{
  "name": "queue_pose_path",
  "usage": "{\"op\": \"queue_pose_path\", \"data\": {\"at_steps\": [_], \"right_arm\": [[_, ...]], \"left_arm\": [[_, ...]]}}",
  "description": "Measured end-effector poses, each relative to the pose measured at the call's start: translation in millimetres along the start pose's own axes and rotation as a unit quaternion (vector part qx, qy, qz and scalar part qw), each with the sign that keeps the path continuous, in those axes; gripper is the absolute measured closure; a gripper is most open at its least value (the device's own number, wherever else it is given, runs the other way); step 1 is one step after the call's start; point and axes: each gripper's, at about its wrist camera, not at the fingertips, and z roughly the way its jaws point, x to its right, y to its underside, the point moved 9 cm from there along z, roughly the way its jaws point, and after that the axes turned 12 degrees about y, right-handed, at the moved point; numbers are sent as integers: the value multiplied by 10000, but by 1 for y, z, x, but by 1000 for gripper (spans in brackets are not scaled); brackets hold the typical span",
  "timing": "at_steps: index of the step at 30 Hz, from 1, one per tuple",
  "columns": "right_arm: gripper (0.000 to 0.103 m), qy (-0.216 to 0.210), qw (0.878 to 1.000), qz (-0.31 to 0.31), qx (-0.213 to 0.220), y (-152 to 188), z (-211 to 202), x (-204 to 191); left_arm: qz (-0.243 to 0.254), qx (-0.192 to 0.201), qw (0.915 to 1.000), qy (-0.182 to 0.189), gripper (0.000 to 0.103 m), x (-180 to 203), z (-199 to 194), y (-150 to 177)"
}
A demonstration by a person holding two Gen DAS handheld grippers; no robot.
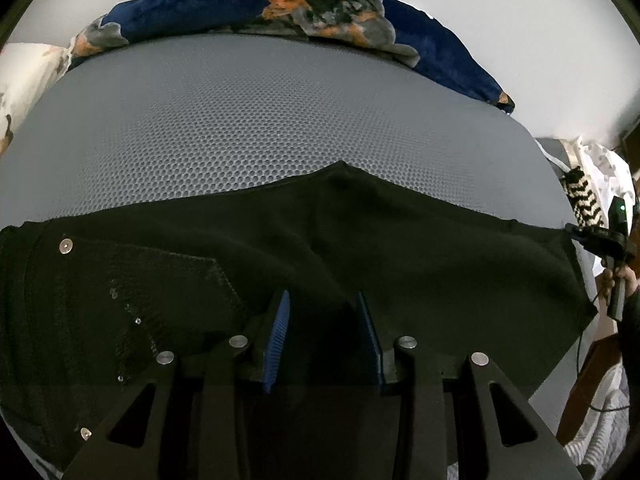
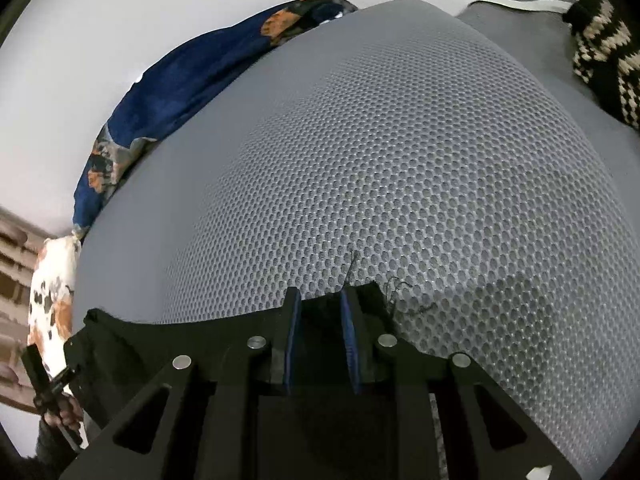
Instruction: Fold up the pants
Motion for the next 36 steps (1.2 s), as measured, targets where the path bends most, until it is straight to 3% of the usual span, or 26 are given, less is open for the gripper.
{"op": "queue_pose_path", "data": {"at_steps": [2, 6, 11, 14, 23, 28, 30, 36], "right_arm": [[85, -22, 10000, 29, 60, 1, -1, 0], [97, 409, 9979, -338, 364, 13, -11, -3], [99, 742, 9880, -19, 1358, 7, -57, -9], [100, 883, 9826, 155, 1627, 2, -72, -4], [100, 1546, 9803, 383, 1167, 10, -13, 13], [99, 1650, 9793, 415, 1101, 9, -11, 16], [88, 1802, 9770, 362, 1082, 7, -13, 15], [87, 2019, 9697, 333, 1333, 5, -42, -12]], "left_arm": [[4, -7, 10000, -12, 66, 2, 0, -1], [8, 4, 10000, -39, 66, 2, -2, -3], [49, 73, 10000, -46, 66, 2, -5, -7], [166, 202, 9996, -64, 66, 4, -10, -15], [180, 386, 9984, -372, 65, -21, -6, -26], [-37, 231, 9989, -409, 65, -48, 5, -25], [16, 305, 9988, -379, 65, -48, 5, -25], [263, 172, 9987, -410, 64, -41, 0, -24]]}}
